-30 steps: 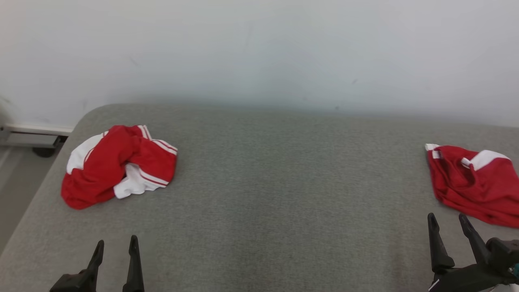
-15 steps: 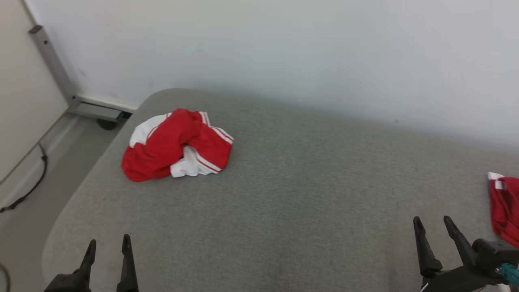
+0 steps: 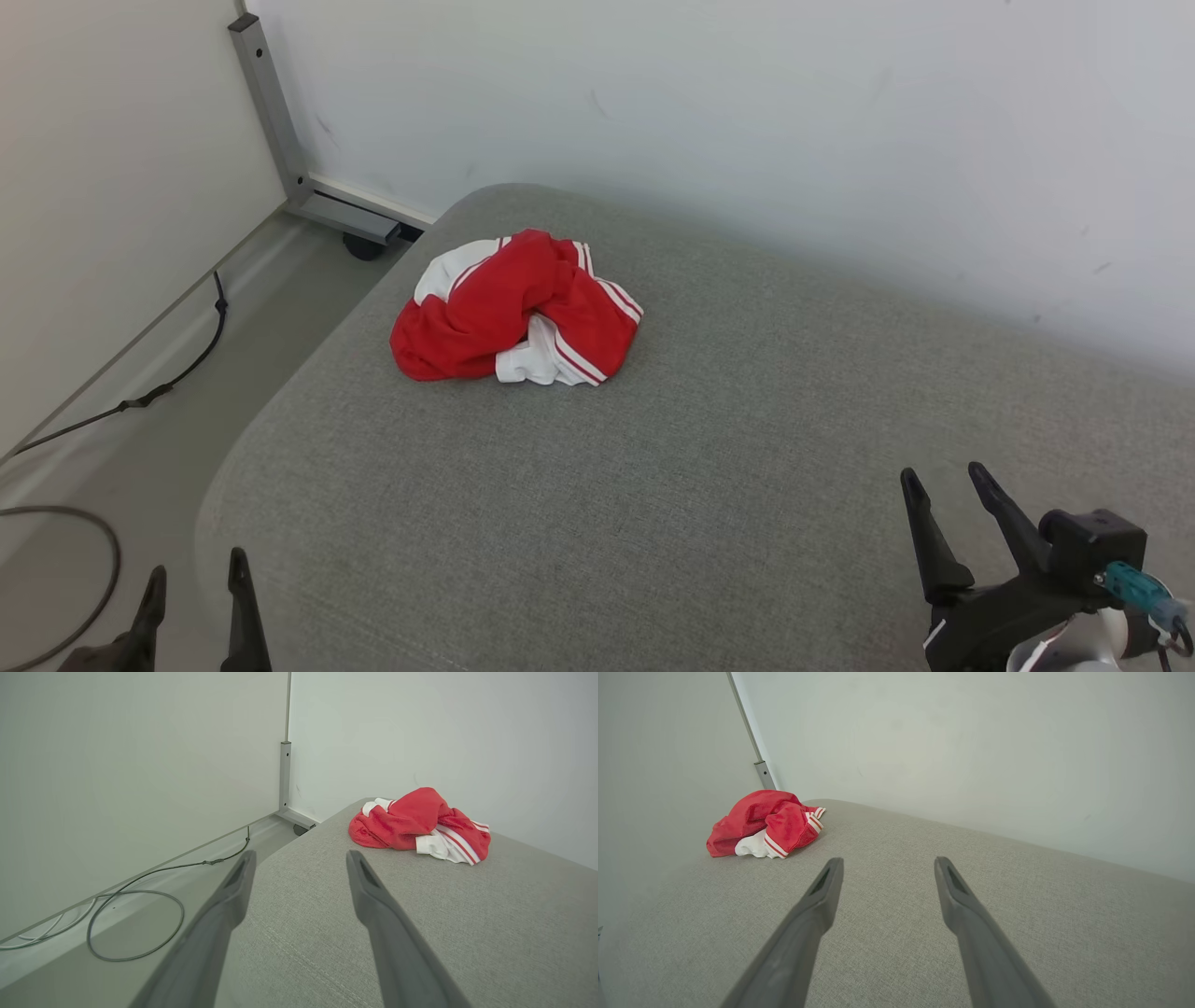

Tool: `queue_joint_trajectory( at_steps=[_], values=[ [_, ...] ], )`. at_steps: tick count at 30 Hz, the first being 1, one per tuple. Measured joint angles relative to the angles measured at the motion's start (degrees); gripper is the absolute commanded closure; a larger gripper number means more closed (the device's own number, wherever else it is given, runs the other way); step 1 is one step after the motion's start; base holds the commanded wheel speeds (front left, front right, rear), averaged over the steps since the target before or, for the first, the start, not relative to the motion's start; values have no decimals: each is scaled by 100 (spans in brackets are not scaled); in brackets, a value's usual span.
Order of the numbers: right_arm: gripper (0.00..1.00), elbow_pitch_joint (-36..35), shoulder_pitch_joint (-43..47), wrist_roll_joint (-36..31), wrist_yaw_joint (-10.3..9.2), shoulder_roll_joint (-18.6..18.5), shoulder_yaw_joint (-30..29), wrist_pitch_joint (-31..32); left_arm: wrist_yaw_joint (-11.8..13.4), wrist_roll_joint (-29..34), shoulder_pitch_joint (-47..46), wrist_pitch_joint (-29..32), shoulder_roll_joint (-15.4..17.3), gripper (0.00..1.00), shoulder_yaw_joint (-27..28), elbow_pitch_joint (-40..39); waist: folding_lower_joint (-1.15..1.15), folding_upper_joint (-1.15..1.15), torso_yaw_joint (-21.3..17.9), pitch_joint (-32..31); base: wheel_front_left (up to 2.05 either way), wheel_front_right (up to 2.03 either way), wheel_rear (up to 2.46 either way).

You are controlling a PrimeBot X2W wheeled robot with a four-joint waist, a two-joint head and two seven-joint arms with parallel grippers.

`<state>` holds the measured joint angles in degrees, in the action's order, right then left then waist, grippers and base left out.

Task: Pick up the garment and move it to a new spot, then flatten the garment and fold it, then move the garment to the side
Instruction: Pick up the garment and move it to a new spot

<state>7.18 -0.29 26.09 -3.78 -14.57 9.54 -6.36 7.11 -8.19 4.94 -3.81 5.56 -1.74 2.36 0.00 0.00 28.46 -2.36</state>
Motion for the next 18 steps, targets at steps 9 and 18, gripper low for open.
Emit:
queue_joint_trajectory(
  at_steps=[9,18],
  values=[
    [0,199,-270,-7,81,9,112,85,0,32,82,-27,-64,0,118,-93,0,0,90,70,0,0,0],
    [0,331,-270,-8,126,12,133,87,-420,-180,-697,241,30,0,-125,198,0,0,46,79,0,0,0]
  ],
)
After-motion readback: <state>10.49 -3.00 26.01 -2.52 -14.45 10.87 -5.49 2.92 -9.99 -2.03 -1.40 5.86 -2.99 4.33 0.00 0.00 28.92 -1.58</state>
